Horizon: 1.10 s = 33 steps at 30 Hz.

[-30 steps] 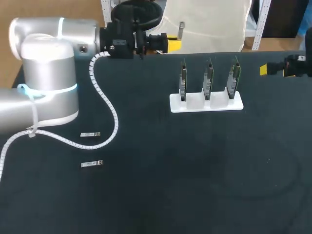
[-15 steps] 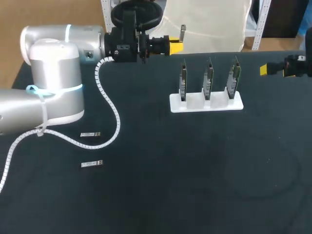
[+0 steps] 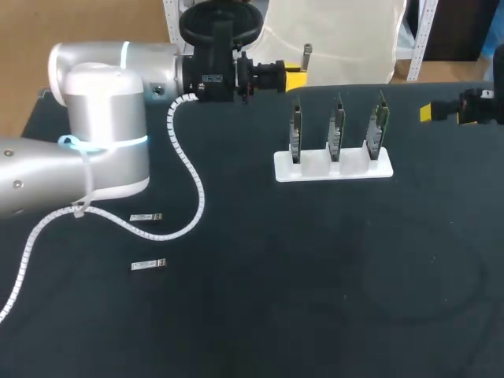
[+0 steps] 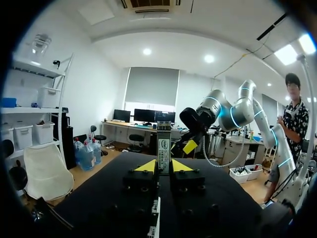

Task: Pick up the optical module with the left hand, and insert it into the network port with the right hand.

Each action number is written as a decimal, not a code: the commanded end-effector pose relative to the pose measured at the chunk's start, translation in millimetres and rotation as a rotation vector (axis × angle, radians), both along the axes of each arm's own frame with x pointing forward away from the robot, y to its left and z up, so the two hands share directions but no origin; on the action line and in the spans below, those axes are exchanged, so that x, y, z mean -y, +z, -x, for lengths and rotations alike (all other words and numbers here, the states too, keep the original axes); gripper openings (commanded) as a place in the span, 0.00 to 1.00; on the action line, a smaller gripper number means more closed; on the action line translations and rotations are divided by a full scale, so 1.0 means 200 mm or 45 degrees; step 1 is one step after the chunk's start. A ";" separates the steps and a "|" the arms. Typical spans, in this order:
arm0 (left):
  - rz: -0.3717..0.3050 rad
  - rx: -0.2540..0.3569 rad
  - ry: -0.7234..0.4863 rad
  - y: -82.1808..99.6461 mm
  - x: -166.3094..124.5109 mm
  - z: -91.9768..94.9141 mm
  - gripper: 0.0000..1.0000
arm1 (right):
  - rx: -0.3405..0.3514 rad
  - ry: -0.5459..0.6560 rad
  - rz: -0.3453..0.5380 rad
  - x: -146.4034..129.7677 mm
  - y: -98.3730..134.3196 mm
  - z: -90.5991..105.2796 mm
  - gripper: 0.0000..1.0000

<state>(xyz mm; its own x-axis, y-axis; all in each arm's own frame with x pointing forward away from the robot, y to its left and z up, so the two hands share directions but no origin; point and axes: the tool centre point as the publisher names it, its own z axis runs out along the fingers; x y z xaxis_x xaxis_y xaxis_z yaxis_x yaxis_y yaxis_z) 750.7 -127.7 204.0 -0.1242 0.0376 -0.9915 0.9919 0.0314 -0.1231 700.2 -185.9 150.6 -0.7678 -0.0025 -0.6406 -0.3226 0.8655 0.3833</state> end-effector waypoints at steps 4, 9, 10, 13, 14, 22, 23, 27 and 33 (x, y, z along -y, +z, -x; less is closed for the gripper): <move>-0.006 -0.013 0.003 -0.03 0.02 -0.04 0.00 | 0.001 -0.005 0.003 0.00 0.00 0.00 1.00; -0.012 -0.006 0.015 -0.05 0.02 -0.05 0.00 | 0.001 -0.005 0.003 0.00 0.00 0.00 1.00; -0.012 -0.010 0.019 -0.05 0.01 -0.05 0.00 | 0.001 -0.005 0.003 0.00 0.00 0.00 1.00; -0.022 -0.011 0.029 -0.07 0.00 -0.04 0.00 | 0.001 -0.005 0.003 0.00 0.00 0.00 1.00; -0.024 -0.009 0.031 -0.07 0.00 -0.04 0.00 | 0.001 -0.005 0.003 0.00 0.00 0.00 1.00; -0.030 -0.039 0.059 -0.10 -0.02 -0.04 0.00 | 0.001 -0.005 0.003 0.00 0.00 0.00 1.00; -0.024 -0.047 0.062 -0.10 -0.02 -0.04 0.00 | 0.001 -0.005 0.003 0.00 0.00 0.00 1.00; -0.023 -0.053 0.060 -0.10 -0.02 -0.03 0.00 | 0.001 -0.005 0.003 0.00 0.00 0.00 1.00; -0.032 -0.047 0.054 -0.11 -0.02 -0.02 0.00 | 0.001 -0.005 0.003 0.00 0.00 0.00 1.00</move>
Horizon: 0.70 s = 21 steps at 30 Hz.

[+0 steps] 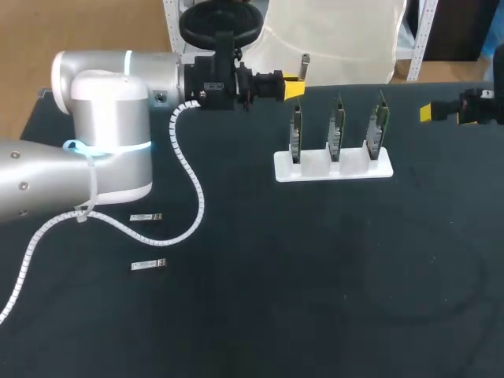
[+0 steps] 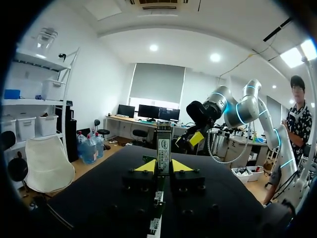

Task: Pick up the optical module with the left hand, and insert it into the network port with the right hand.

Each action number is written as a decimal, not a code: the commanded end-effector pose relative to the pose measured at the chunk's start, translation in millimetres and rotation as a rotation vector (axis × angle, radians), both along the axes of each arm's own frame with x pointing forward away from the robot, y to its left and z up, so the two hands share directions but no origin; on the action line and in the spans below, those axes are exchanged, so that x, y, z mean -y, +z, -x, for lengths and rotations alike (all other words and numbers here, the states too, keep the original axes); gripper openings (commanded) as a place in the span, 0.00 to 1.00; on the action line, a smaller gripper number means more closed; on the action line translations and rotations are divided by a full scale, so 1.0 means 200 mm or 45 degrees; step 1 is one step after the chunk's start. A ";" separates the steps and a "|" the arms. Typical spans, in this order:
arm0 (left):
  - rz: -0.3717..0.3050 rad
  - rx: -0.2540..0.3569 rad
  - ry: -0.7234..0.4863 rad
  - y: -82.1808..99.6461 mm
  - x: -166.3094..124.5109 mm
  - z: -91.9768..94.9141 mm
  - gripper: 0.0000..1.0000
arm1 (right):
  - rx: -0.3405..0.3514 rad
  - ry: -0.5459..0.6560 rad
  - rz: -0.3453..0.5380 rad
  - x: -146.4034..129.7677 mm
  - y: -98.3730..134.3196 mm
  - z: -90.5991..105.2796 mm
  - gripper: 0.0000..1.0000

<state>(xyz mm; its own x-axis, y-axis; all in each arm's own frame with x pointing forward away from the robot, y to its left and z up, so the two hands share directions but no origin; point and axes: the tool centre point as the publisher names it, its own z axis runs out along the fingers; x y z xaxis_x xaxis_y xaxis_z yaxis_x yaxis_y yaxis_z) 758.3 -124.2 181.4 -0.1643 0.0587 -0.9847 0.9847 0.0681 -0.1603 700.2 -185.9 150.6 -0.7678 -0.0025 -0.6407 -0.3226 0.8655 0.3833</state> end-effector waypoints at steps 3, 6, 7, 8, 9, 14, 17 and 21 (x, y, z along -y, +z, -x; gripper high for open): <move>0.001 0.003 0.011 0.00 0.00 0.01 0.00 | 0.001 -0.005 0.003 0.00 0.00 0.00 1.00; 0.001 0.003 0.011 0.00 0.00 0.01 0.00 | 0.001 -0.005 0.003 0.00 0.00 0.00 1.00; 0.001 0.003 0.011 0.00 0.00 0.01 0.00 | 0.001 -0.005 0.003 0.00 0.00 0.00 1.00; 0.001 0.003 0.011 0.00 0.00 0.01 0.00 | 0.006 0.018 0.020 0.00 0.01 -0.01 1.00; 0.001 0.003 0.011 0.00 0.00 0.01 0.00 | 0.018 0.077 0.014 0.01 0.02 -0.03 1.00; 0.001 0.003 0.011 0.00 0.00 0.01 0.00 | 0.025 0.327 0.037 0.04 0.07 -0.12 1.00; 0.001 0.003 0.011 0.00 0.00 0.01 0.00 | 0.025 0.484 0.022 0.04 0.10 -0.19 1.00; 0.001 0.003 0.011 0.00 0.00 0.01 0.00 | 0.046 0.683 0.054 0.00 0.15 -0.27 1.00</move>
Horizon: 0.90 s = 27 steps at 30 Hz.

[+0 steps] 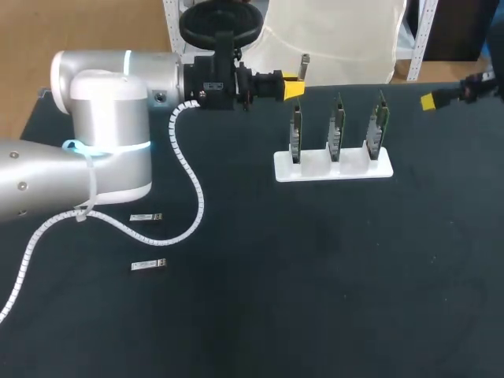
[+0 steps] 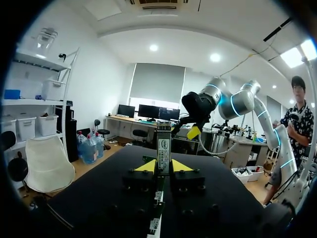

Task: Pick up the optical module with the left hand, and insert it into the network port with the right hand.

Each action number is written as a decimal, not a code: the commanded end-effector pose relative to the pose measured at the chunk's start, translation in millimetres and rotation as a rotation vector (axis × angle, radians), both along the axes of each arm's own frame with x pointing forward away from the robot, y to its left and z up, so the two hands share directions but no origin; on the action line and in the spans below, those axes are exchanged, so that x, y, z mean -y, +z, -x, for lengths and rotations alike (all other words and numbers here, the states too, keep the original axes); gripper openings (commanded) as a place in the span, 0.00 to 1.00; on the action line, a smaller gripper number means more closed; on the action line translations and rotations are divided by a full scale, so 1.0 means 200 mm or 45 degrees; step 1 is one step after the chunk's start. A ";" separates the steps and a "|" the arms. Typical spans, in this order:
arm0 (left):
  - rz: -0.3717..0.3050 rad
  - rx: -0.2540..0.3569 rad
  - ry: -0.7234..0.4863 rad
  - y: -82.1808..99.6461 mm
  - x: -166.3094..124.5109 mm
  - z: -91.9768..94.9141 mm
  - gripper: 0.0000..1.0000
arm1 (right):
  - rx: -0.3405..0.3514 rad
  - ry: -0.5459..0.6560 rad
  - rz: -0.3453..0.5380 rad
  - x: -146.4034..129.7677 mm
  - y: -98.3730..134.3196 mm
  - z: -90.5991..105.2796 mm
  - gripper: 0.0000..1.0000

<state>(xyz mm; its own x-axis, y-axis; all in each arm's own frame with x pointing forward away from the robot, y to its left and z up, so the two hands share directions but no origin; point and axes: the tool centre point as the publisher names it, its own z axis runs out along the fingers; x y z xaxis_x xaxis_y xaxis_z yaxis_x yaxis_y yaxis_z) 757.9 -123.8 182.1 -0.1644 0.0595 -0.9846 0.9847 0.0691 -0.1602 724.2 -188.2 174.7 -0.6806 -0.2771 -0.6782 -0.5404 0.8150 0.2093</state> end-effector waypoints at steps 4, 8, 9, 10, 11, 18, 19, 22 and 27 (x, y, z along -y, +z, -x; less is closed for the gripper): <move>0.003 0.003 0.010 0.00 0.00 0.01 0.00 | -0.121 0.620 -0.126 -0.11 0.07 -0.22 1.00; 0.003 0.003 0.010 0.00 0.00 0.01 0.00 | -0.120 0.789 -0.090 -0.23 0.09 -0.24 1.00; 0.003 0.003 0.010 0.00 0.00 0.01 0.00 | -0.119 0.829 -0.097 -0.26 0.09 -0.25 1.00; 0.003 0.003 0.010 0.00 0.00 0.01 0.00 | -0.110 0.864 -0.087 -0.28 0.10 -0.25 1.00; 0.003 0.003 0.010 0.00 0.00 0.01 0.00 | -0.104 0.901 -0.079 -0.31 0.10 -0.25 1.00; 0.003 0.003 0.010 0.00 0.00 0.01 0.00 | -0.098 1.155 -0.040 -0.43 0.14 -0.26 1.00; 0.003 0.003 0.010 0.00 0.00 0.01 0.00 | -0.084 1.168 -0.033 -0.43 0.14 -0.26 1.00; 0.003 0.003 0.010 0.00 0.00 0.01 0.00 | -0.062 1.223 -0.040 -0.47 0.16 -0.26 1.00; 0.003 0.003 0.010 0.00 0.00 0.01 0.00 | -0.033 1.291 -0.032 -0.56 0.17 -0.22 1.00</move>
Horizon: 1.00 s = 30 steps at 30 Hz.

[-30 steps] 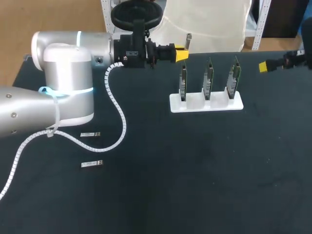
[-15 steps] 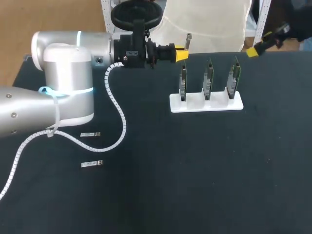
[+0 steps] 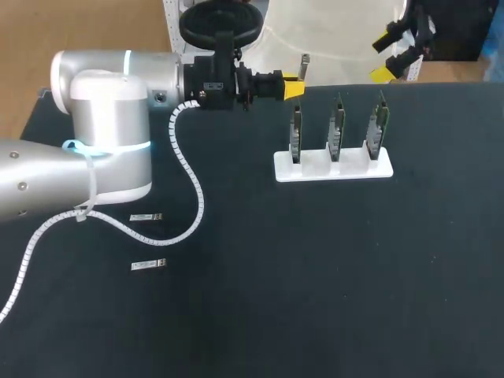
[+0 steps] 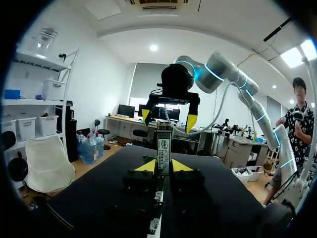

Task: Pick up the optical module with the left hand, and insert it into the network port with the right hand.

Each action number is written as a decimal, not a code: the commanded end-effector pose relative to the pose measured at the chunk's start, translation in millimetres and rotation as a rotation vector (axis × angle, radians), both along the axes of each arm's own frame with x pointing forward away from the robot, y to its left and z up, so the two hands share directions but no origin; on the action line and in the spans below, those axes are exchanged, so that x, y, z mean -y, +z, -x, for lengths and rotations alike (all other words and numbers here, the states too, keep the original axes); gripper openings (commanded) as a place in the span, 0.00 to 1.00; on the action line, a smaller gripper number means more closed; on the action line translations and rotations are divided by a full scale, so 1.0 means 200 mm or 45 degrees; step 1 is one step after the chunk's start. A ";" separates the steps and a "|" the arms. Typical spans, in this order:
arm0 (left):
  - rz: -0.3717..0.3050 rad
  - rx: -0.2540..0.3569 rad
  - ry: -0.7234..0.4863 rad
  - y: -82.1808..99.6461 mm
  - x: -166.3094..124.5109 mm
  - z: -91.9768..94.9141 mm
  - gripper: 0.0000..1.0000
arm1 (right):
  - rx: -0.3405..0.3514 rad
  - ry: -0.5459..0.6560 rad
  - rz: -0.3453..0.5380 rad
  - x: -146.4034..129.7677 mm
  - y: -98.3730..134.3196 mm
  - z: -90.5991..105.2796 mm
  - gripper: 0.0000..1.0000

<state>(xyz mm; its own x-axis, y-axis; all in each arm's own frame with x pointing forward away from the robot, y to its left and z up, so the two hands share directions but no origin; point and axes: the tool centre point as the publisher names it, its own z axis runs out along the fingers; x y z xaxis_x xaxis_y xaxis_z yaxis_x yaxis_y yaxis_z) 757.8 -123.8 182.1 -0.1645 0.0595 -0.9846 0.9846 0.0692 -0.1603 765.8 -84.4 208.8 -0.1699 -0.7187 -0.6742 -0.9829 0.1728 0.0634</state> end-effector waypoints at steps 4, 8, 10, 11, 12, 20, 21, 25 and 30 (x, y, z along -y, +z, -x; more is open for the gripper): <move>0.003 0.003 0.010 0.00 0.00 0.01 0.00 | -0.157 0.258 -0.040 -0.11 -0.02 0.03 1.00; 0.003 0.003 0.010 0.00 0.00 0.01 0.00 | -0.085 0.242 -0.058 -0.17 -0.01 0.02 1.00; 0.003 0.003 0.010 0.00 0.00 0.01 0.00 | -0.049 0.217 -0.082 -0.19 0.01 0.01 1.00; 0.003 0.003 0.010 0.00 0.00 0.01 0.00 | -0.036 0.210 -0.095 -0.20 0.01 0.00 1.00; 0.003 0.003 0.010 0.00 0.00 0.01 0.00 | -0.013 0.200 -0.103 -0.20 0.02 0.00 1.00; 0.003 0.003 0.010 0.00 0.00 0.01 0.00 | -0.004 0.220 -0.143 -0.26 0.03 -0.03 1.00; 0.003 0.003 0.010 0.00 0.00 0.01 0.00 | -0.014 0.239 -0.147 -0.27 0.04 -0.03 1.00; 0.003 0.003 0.010 0.00 0.00 0.01 0.00 | -0.031 0.273 -0.172 -0.32 0.04 -0.06 1.00; 0.003 0.003 0.010 0.00 0.00 0.01 0.00 | -0.030 0.308 -0.185 -0.38 0.04 -0.07 1.00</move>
<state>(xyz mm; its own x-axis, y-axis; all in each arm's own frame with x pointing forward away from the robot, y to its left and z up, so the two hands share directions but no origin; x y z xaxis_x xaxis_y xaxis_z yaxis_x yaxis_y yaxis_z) 757.8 -123.8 182.1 -0.1645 0.0595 -0.9846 0.9846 0.0693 -0.1603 769.2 -13.7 217.7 -0.0252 -0.6350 -0.7721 -0.9959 -0.0514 0.0748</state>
